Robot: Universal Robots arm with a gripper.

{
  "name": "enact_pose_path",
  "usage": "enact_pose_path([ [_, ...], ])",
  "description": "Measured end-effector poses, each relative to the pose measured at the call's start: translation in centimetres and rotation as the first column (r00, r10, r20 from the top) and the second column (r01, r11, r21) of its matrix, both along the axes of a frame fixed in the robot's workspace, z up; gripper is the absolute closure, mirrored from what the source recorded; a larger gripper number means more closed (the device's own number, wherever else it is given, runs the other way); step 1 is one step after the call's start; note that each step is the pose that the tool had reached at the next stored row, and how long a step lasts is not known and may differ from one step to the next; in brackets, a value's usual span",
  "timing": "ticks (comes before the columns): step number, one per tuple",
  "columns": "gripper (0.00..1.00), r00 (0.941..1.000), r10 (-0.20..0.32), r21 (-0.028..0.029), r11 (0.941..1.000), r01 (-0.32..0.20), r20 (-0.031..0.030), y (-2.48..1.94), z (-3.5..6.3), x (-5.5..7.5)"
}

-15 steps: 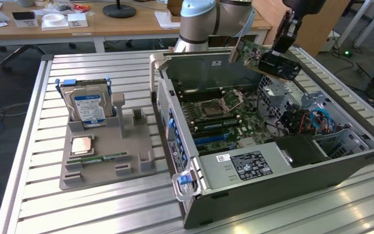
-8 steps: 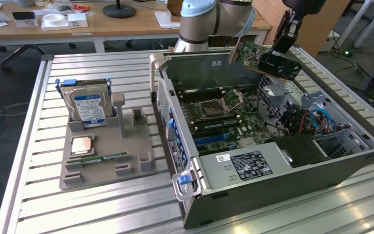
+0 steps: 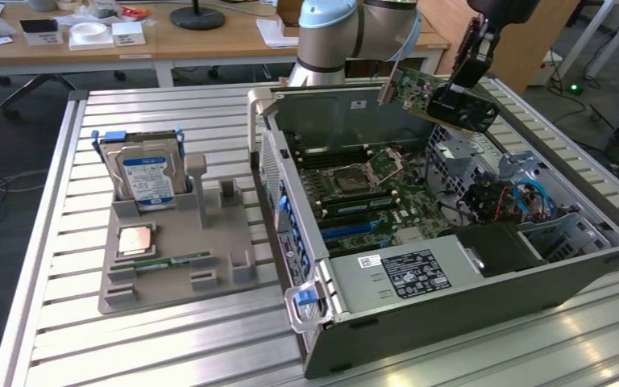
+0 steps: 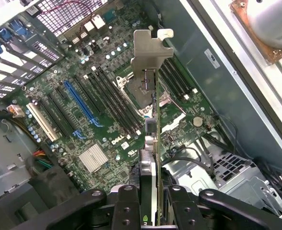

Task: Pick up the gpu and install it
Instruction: 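Insert the gpu into the slot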

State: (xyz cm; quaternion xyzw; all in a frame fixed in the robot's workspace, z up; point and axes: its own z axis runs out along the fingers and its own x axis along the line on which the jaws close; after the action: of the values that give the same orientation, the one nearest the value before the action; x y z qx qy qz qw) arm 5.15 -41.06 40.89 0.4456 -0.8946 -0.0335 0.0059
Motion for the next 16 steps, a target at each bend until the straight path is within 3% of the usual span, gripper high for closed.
enact_pose_path([
  [8,0.74,0.9969,0.078,-0.0001,0.9969,-0.078,0.0,0.0,-0.03,-0.08],
  [16,0.74,0.9829,0.184,-0.0001,0.9829,-0.184,0.0,0.0,-0.08,-0.07],
])
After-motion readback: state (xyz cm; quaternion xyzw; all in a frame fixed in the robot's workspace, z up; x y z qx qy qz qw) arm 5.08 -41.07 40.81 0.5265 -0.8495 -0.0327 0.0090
